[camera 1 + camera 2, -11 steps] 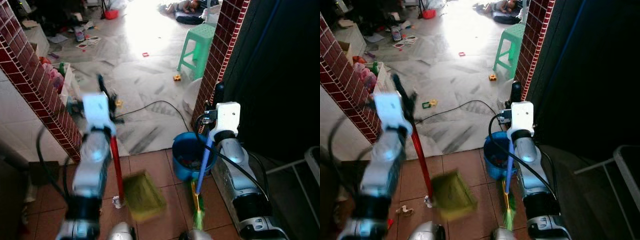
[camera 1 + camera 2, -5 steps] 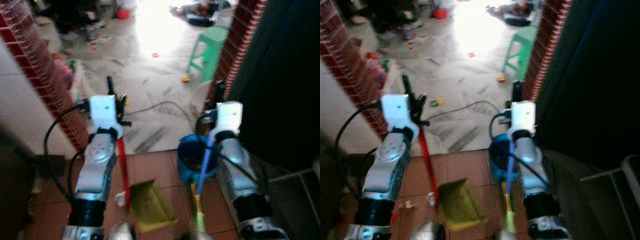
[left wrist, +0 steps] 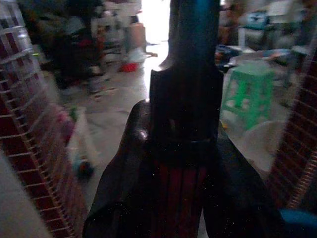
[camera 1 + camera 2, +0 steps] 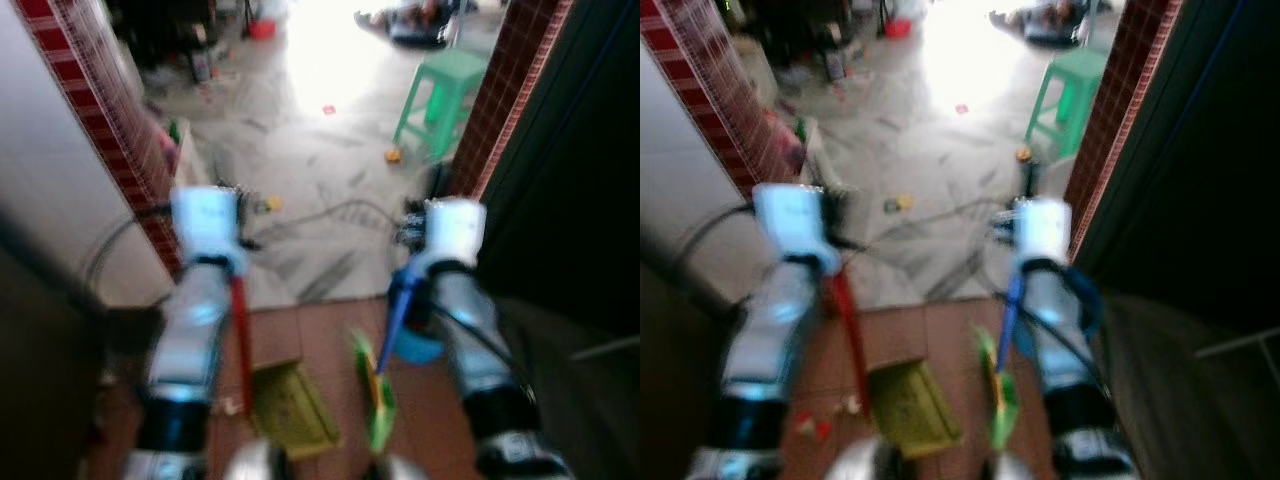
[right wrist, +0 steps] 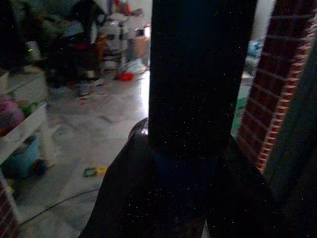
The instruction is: Sweep floor
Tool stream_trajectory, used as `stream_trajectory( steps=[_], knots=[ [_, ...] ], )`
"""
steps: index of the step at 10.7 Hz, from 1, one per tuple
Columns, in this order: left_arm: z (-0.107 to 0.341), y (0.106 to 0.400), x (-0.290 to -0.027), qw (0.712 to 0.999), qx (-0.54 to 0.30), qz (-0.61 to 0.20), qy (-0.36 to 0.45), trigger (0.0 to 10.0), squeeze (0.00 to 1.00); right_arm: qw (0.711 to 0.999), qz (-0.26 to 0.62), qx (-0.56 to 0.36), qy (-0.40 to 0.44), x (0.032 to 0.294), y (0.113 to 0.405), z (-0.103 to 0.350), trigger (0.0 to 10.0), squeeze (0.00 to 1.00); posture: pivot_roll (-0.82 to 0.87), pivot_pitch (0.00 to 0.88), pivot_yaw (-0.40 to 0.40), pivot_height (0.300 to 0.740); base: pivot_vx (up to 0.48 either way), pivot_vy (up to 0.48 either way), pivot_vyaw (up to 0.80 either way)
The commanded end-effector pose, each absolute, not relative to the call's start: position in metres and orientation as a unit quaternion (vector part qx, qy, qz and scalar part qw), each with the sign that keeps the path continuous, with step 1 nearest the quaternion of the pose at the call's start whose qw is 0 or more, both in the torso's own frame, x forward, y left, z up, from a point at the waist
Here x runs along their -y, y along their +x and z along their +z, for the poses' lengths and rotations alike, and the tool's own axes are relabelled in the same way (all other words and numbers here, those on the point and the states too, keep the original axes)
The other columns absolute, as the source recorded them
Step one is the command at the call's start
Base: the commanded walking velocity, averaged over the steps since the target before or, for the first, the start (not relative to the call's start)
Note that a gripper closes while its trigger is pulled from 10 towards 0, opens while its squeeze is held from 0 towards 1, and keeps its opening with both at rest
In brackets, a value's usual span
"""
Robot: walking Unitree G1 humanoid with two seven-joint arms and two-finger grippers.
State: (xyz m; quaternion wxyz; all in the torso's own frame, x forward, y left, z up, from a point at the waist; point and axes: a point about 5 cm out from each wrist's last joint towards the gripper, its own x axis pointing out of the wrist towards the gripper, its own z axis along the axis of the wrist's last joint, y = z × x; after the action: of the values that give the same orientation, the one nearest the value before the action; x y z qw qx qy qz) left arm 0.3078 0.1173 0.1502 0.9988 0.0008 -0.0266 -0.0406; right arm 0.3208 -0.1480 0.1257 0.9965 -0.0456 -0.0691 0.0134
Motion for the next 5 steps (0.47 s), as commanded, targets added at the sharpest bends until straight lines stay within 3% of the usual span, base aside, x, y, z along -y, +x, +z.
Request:
stream_trajectory(
  steps=[1,5],
  knots=[
    [0.169,0.310,-0.122,0.997,0.070,-0.026,-0.015,10.0,0.00,0.993,0.017,0.098,-0.056,0.145,0.324,0.139,10.0,0.00,0.00,0.010,0.004,0.740,0.000,0.480,0.00],
    [0.177,0.315,-0.133,0.993,0.105,0.019,0.044,10.0,0.00,0.993,0.016,0.100,-0.056,0.147,0.325,0.139,10.0,0.00,0.00,0.003,0.002,0.740,0.000,0.000,0.00]
  ],
)
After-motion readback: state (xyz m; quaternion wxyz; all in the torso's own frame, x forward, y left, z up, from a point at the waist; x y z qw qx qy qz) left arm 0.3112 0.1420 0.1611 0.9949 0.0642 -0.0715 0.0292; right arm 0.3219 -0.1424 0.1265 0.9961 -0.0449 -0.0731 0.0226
